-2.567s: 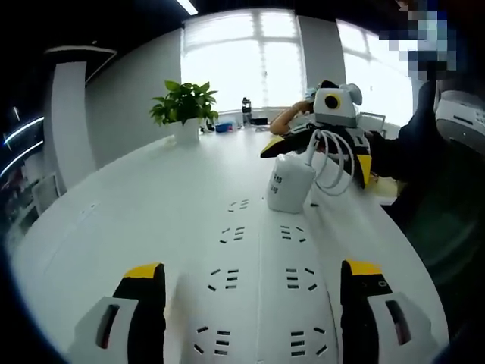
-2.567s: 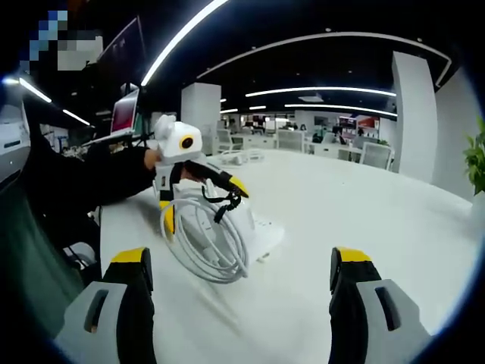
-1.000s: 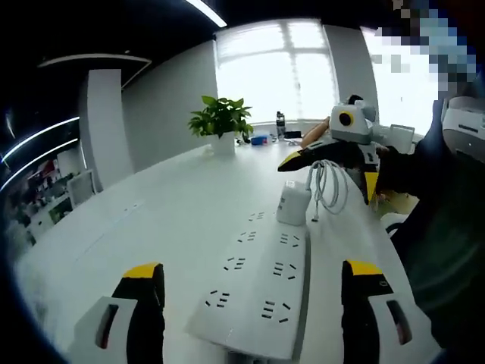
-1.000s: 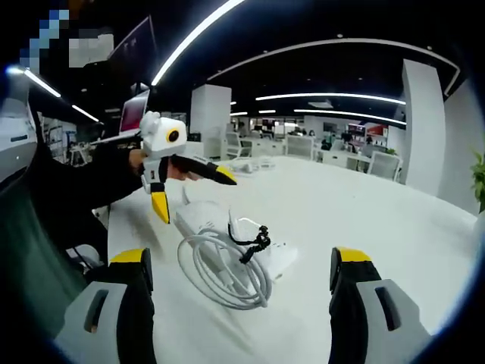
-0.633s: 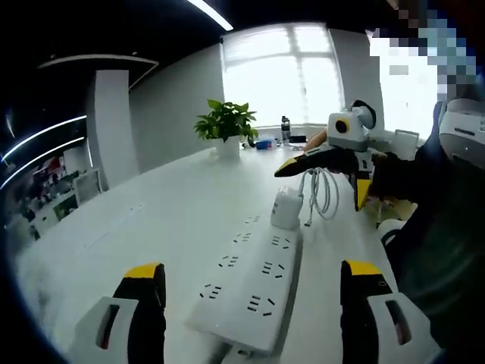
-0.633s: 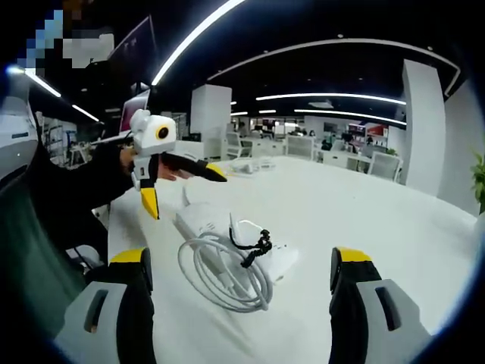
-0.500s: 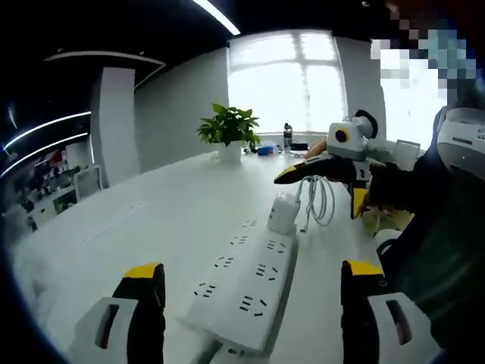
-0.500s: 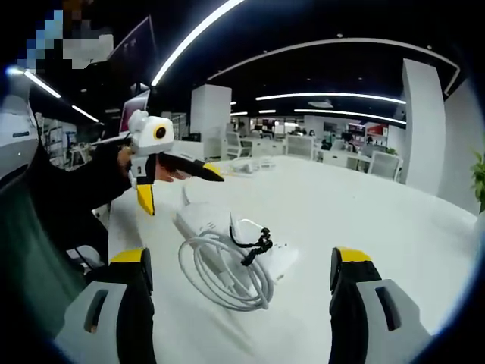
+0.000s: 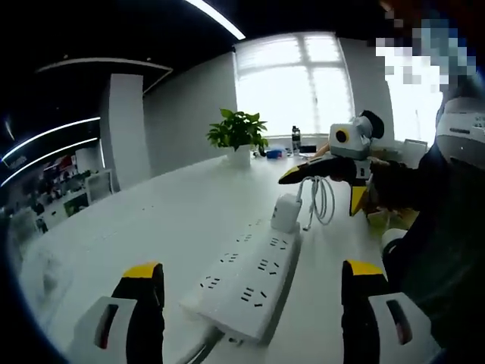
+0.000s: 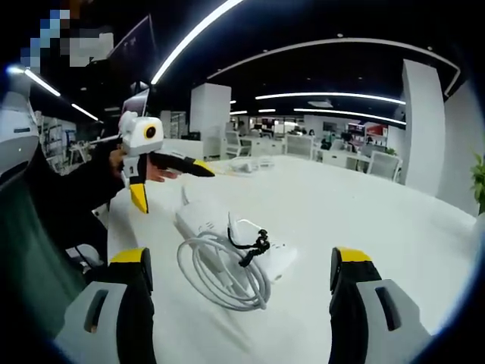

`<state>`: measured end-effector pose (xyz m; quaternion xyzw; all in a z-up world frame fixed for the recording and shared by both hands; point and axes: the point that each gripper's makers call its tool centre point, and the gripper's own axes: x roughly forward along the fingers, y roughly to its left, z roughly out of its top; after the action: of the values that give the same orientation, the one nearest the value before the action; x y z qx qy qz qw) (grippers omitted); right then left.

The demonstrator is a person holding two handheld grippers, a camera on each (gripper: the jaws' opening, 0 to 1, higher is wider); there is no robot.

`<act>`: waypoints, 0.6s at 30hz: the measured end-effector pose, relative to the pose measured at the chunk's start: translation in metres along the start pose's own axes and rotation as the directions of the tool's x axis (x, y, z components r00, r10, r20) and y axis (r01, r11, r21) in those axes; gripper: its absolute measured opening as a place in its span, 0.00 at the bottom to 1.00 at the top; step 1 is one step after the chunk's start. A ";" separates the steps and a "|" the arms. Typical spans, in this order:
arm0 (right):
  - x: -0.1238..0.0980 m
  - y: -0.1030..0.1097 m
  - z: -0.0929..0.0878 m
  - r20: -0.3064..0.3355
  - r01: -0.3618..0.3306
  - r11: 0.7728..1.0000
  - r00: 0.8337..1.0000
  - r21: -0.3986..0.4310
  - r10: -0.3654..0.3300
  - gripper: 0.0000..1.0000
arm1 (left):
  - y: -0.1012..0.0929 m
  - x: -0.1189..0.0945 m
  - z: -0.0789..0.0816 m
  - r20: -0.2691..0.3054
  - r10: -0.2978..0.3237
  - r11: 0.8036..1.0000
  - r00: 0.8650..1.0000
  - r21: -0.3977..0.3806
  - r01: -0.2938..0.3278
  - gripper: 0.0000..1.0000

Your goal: Straighten the power strip on the desk, plug the charger into it

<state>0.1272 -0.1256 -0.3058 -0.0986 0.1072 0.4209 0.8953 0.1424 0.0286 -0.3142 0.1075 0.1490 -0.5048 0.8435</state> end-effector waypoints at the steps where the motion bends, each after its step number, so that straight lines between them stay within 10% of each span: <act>1: 0.000 0.000 0.000 0.000 0.000 1.000 1.000 0.001 0.000 0.97 | 0.000 -0.002 0.000 -0.001 0.006 1.000 1.000 -0.003 -0.006 0.99; 18: -0.001 0.003 0.006 0.002 0.005 1.000 1.000 0.025 -0.005 1.00 | 0.007 -0.035 -0.009 -0.040 0.125 0.992 0.991 -0.026 -0.126 0.99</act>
<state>0.1247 -0.1225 -0.3000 -0.0872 0.1111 0.4173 0.8977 0.1317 0.0630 -0.3099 0.1141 0.1651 -0.4463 0.8721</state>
